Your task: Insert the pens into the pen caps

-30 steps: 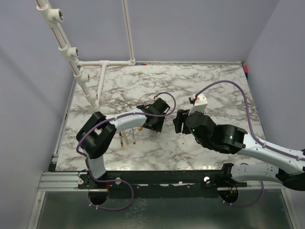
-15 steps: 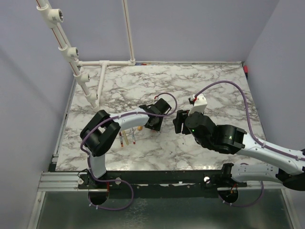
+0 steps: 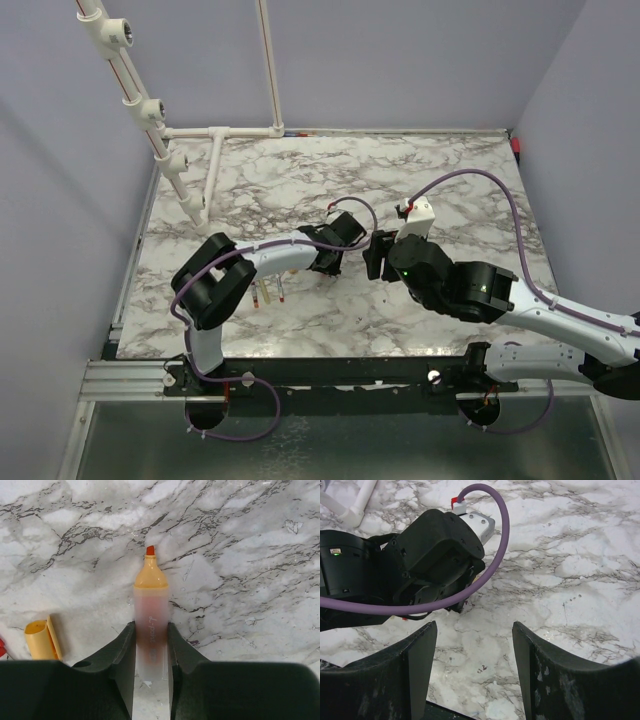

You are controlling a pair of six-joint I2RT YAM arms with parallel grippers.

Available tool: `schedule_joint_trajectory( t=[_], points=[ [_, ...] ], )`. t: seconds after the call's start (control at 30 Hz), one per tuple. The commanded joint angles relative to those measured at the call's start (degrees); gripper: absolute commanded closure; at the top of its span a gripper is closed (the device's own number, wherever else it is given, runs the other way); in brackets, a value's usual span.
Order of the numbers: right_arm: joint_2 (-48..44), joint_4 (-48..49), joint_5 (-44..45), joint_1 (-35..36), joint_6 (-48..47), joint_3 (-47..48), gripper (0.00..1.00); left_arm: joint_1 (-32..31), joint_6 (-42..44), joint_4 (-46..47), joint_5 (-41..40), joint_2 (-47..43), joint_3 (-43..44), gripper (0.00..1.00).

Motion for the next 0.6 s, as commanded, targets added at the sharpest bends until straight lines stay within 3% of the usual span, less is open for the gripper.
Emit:
schedule_joint_trajectory(
  t=[0.0, 0.07, 0.57],
  points=[
    [-0.51, -0.07, 0.19, -0.27, 1.36, 0.05, 0.34, -0.24, -0.85, -1.21, -3.28, 2.36, -3.47, 0.88],
    [-0.89, -0.37, 0.27, -0.27, 1.68, 0.28, 0.35, -0.28, -1.17, -1.04, -4.26, 1.49, -3.73, 1.0],
    [-5.42, -0.81, 2.43, -0.27, 5.29, -1.45, 0.35, -0.21, 1.68, 4.31, -4.62, -16.18, -8.86, 1.0]
  ],
)
